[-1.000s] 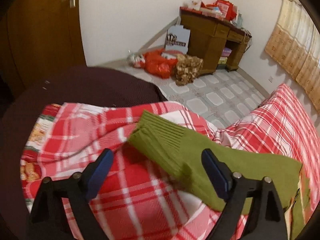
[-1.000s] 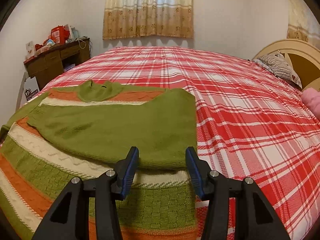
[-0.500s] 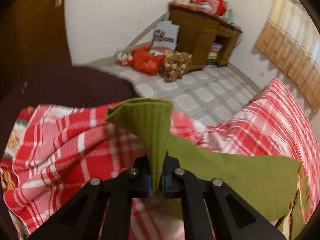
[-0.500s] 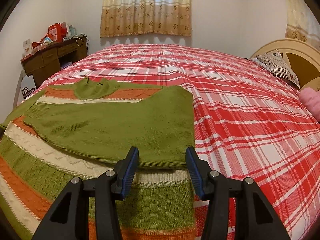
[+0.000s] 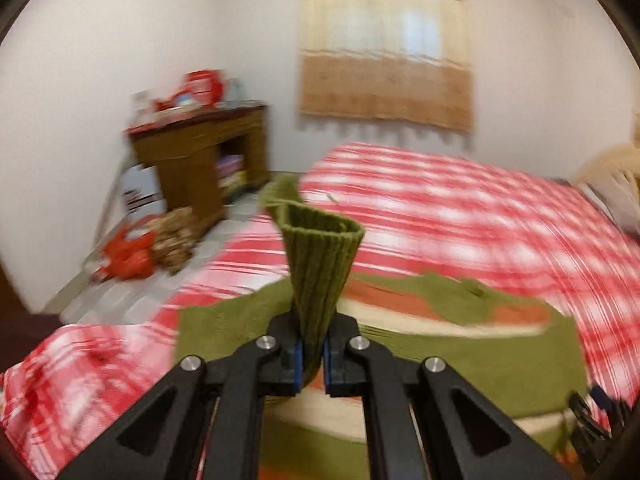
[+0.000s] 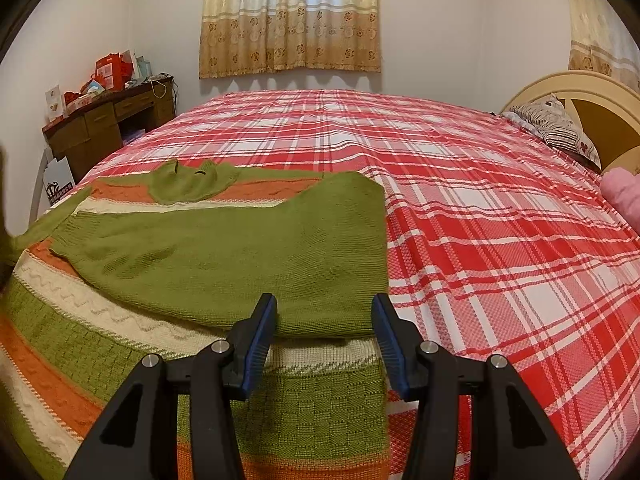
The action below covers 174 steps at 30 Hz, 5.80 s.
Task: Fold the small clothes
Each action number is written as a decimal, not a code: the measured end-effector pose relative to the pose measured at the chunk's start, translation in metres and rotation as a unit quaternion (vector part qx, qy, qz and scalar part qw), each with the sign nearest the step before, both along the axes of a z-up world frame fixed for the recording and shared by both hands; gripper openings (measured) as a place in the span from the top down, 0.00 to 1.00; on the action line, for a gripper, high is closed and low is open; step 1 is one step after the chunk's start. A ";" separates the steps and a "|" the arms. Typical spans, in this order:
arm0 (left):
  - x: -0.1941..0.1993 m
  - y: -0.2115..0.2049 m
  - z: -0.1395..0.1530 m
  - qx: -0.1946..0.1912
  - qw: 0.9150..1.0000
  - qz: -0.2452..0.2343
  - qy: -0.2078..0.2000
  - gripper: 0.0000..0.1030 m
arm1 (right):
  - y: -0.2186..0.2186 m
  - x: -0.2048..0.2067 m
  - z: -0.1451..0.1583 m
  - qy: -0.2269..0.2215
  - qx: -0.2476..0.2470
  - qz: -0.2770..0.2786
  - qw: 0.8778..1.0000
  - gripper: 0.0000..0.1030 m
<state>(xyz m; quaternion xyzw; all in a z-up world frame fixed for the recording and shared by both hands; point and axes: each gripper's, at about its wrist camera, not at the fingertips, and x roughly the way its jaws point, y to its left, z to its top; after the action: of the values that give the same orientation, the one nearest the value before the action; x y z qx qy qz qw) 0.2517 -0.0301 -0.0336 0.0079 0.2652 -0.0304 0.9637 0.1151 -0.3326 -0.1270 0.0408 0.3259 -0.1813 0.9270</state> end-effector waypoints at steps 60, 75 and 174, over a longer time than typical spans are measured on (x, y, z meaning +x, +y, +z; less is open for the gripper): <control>-0.052 0.083 -0.119 -0.045 0.989 0.102 0.095 0.00 | 0.074 0.072 0.126 -0.070 -0.049 0.099 0.991 0.95; -0.050 0.083 -0.120 -0.041 0.989 0.104 0.095 0.00 | -0.055 0.005 0.030 0.002 0.037 -0.078 0.996 0.95; -0.173 0.191 -0.055 -0.036 0.996 -0.064 0.053 0.00 | 0.008 -0.108 0.036 -0.004 0.258 0.179 0.949 0.66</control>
<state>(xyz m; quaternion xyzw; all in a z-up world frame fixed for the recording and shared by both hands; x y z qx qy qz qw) 0.0783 0.1605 -0.0884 -0.0117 0.3139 -0.1021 0.9439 0.0069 -0.3243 -0.0910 0.2205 0.3599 0.0784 0.9032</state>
